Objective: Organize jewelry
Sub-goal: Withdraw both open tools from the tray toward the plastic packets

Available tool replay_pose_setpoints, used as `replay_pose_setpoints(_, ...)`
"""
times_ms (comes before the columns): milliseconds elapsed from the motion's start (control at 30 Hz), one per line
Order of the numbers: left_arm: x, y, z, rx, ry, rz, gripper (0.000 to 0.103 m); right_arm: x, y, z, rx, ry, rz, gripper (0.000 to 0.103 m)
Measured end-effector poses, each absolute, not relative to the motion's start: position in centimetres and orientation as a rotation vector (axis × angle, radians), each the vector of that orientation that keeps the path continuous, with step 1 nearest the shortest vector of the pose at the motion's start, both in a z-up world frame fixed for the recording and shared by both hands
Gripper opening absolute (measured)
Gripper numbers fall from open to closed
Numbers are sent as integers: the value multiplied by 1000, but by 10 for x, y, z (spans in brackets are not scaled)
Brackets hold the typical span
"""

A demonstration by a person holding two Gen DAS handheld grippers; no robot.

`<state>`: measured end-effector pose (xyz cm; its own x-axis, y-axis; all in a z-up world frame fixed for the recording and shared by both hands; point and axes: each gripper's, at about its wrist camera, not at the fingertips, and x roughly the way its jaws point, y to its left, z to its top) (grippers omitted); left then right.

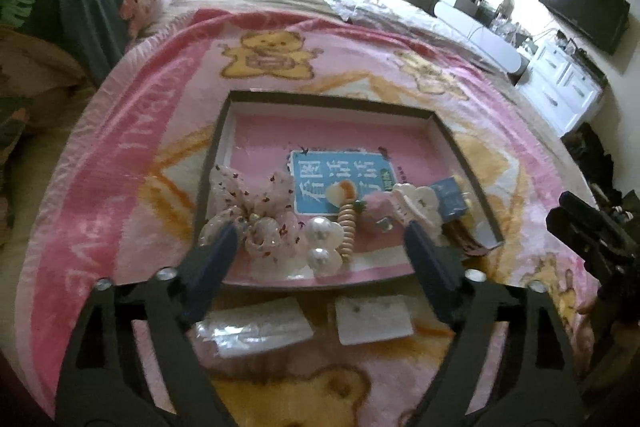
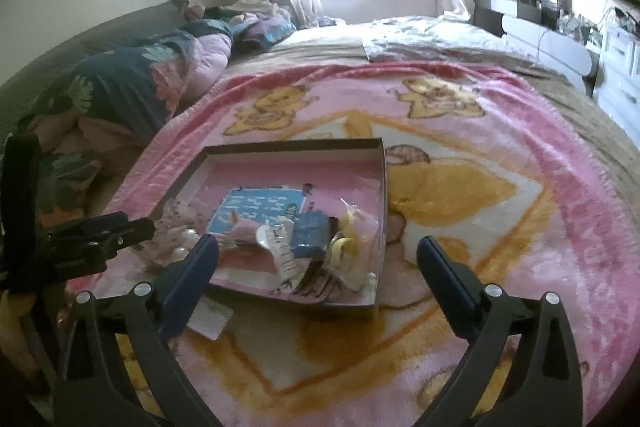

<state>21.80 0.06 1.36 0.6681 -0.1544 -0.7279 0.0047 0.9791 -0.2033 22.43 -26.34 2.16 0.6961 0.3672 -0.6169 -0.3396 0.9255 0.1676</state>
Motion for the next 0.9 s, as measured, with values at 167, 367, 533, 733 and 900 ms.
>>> replay_pose_setpoints(167,196,5,34,-214,800,-90,94,201,-264,43,31,657,397,99)
replay_pose_setpoints(367,170,10,54,-209,753,-88,94,177,-258,60,10,623,411,99)
replay_pose_setpoints(533,151,20,59,-204,733,-66,94,159,-247,68,-13,605,434,99)
replay_pose_setpoints(733,128,33,59,-200,722,-38,94,142,-233,69,-36,602,463,99)
replay_pose_setpoints(900,113,45,53,-201,729,-15,94,132,-218,64,-55,614,490,99)
